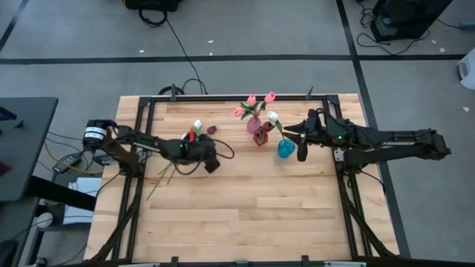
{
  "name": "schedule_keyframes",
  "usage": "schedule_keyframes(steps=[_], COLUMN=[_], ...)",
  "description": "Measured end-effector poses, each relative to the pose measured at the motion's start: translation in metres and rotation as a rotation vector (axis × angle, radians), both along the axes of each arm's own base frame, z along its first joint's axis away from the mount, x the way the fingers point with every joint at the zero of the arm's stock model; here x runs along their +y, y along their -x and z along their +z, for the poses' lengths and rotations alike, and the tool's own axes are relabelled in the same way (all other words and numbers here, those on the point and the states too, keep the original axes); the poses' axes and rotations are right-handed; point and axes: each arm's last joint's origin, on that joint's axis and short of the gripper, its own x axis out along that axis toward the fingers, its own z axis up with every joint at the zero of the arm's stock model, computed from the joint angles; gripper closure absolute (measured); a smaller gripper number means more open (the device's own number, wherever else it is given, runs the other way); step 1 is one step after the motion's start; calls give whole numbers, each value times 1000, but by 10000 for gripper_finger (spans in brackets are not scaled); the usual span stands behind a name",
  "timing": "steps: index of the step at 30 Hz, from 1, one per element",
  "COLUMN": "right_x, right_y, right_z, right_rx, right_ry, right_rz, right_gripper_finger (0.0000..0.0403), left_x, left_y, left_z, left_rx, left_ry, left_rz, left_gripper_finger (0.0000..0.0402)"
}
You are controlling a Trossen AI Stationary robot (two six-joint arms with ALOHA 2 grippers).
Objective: Sort flowers into vase by color
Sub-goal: Put the red flower into the red vase
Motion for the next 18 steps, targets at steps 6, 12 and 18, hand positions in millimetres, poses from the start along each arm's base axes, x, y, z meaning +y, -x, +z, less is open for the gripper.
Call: schedule_keyframes(steps=[6, 12, 18], right_x=[1, 4, 7], right_y=[-7, -13, -13], right_z=[-7, -11, -11], right_rx=[50, 70, 70], right_ry=[9, 17, 23], right_rz=[-28, -31, -10], right_gripper_finger=[290, 290, 290], left_x=[23, 50, 74], left_y=[6, 11, 13], left_z=[-1, -2, -1], left_rx=[104, 177, 140], left_ry=[-63, -75, -17], left_rz=[7, -37, -71], left_gripper_finger=[316, 229, 221])
